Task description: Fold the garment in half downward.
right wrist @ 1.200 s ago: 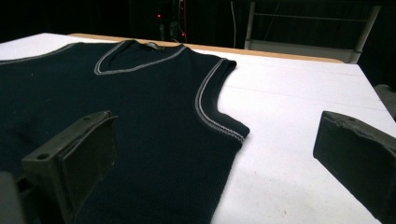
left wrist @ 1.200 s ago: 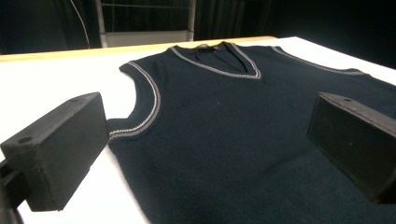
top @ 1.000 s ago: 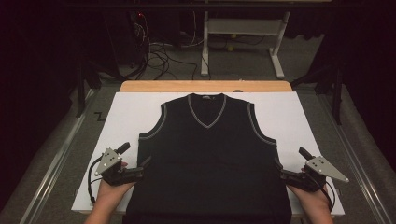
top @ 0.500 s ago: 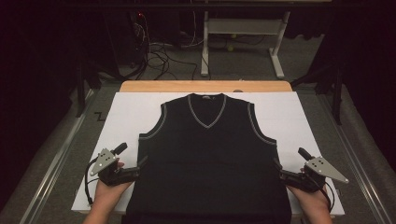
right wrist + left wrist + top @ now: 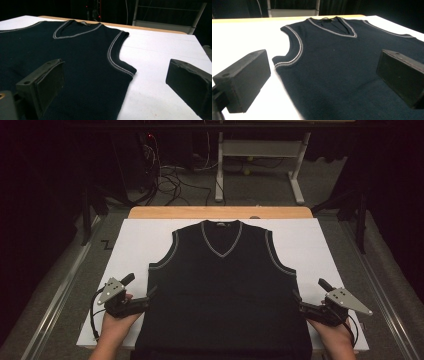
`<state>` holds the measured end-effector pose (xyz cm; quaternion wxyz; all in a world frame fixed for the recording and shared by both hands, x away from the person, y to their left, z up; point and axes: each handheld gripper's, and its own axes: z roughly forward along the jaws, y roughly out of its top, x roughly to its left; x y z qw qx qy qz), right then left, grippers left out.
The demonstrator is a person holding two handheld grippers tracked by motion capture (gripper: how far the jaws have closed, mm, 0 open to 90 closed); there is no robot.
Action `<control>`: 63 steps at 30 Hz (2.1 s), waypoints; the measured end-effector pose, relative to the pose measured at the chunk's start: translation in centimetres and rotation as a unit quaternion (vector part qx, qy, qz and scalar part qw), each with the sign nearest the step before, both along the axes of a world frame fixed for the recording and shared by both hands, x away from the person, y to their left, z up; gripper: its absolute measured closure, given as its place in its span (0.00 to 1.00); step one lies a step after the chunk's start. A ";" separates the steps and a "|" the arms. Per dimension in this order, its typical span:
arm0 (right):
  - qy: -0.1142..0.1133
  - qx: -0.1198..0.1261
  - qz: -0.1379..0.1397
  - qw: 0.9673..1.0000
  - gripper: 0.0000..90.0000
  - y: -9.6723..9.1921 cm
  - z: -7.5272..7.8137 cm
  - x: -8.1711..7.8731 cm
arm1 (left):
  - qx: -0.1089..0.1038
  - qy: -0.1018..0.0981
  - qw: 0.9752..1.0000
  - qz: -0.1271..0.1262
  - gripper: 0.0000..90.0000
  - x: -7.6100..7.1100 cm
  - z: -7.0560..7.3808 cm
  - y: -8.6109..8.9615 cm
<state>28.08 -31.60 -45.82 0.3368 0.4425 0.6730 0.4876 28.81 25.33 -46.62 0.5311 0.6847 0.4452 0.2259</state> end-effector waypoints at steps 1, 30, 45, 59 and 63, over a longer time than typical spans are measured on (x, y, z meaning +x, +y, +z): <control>0.002 -0.001 0.002 1.000 0.05 0.0 0.0 0.0 | 0.004 0.006 1.000 0.003 0.00 0.1 0.0 0.0; 0.120 -0.038 -0.003 0.992 0.53 0.3 -0.6 1.2 | 0.078 0.154 0.985 0.013 0.21 1.8 -0.7 -0.6; 0.208 -0.066 -0.022 0.976 0.66 0.7 -0.4 5.2 | 0.135 0.208 0.969 0.012 0.42 4.6 -0.8 -2.0; 0.235 -0.088 0.002 0.968 0.88 2.0 -0.5 6.2 | 0.147 0.204 0.968 -0.015 0.70 5.3 -0.7 -2.3; 0.231 -0.096 0.005 0.968 0.94 2.2 -0.4 5.9 | 0.144 0.197 0.969 -0.026 0.87 4.9 -0.8 -2.2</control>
